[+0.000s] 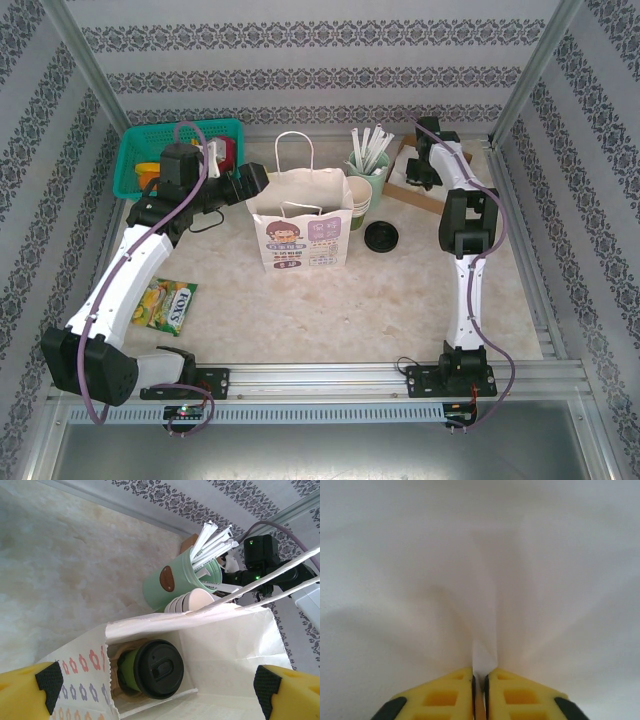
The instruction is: Pack the takeout coffee
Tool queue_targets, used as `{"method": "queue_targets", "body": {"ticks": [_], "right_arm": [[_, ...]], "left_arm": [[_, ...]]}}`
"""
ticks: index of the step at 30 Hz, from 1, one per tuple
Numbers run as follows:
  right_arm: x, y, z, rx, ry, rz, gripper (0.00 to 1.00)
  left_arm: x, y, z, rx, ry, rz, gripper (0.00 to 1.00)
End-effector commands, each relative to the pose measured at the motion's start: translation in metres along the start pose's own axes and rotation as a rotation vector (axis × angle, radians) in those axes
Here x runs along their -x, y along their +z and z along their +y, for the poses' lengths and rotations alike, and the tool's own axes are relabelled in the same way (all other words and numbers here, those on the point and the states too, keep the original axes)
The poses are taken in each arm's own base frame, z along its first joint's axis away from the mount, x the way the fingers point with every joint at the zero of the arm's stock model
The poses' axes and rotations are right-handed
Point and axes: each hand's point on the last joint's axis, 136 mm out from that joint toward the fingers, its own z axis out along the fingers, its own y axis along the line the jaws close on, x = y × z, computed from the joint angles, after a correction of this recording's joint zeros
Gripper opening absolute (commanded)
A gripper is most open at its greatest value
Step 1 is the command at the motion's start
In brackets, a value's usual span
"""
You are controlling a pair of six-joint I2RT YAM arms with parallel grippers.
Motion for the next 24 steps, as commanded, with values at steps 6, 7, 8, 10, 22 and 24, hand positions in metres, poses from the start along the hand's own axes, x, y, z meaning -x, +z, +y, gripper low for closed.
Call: {"method": "queue_targets", "body": {"ticks": [6,7,8,10,22,24], "right_arm": [[0.017,-0.050,-0.001,-0.013,-0.028,-0.098,0.12],[0.018,-0.052,-0.001,-0.016,-0.029,-0.104,0.17],[0.019,-0.055,-0.001,-0.016,-0.030,-0.111,0.18],[0.019,-0.056,-0.002,-0.017,-0.029,-0.115,0.14],[0.024,-0.091,0.012,0.108,-0.015,-0.163,0.00],[0.023,-0.104,0.014,0.129,-0.026,-0.181,0.00]], "left_arm": [[-0.001,-0.007,0.000,0.003,0.032,-0.007,1.00],[0.000,-0.007,0.000,0.003,0.032,-0.009,1.00],[0.000,-0.007,0.000,0.002,0.031,-0.008,1.00],[-0.001,-0.006,0.000,0.001,0.028,-0.007,1.00],[-0.003,-0.009,0.000,0.003,0.034,-0.007,1.00],[-0.003,-0.010,0.000,0.003,0.037,-0.011,1.00]]}}
